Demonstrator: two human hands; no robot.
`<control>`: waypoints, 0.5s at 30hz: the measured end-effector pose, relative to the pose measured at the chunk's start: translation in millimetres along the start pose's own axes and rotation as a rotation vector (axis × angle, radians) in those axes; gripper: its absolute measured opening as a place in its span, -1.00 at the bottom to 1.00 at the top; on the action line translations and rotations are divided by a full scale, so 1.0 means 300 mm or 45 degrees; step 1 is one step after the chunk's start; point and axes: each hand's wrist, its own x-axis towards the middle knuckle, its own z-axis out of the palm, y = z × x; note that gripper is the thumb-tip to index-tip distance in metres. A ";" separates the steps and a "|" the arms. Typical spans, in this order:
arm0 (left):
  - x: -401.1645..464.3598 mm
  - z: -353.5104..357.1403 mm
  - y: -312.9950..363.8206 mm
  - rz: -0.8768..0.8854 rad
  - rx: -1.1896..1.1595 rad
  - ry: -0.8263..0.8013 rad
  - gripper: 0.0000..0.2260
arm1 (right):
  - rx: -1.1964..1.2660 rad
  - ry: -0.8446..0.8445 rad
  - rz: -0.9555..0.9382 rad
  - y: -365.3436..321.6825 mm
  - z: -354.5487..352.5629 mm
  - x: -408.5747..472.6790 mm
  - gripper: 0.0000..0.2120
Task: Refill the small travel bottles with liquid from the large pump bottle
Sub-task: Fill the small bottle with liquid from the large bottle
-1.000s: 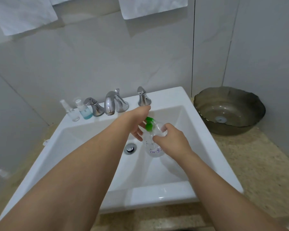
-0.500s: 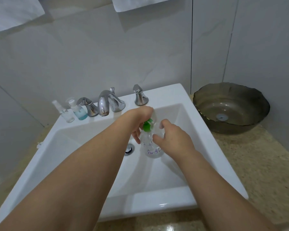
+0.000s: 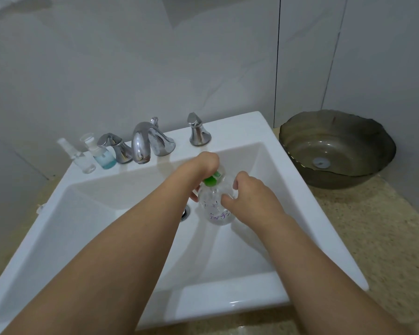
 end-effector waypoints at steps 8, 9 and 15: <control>0.006 -0.029 0.000 -0.003 -0.009 -0.085 -0.62 | -0.053 0.048 -0.030 -0.010 -0.013 -0.001 -0.69; 0.004 -0.039 0.004 -0.015 -0.032 -0.121 -0.61 | -0.056 0.069 -0.042 -0.012 -0.015 0.002 -0.69; -0.011 -0.079 0.032 -0.074 -0.139 -0.273 -0.45 | -0.067 0.154 -0.084 -0.014 -0.024 0.004 -0.72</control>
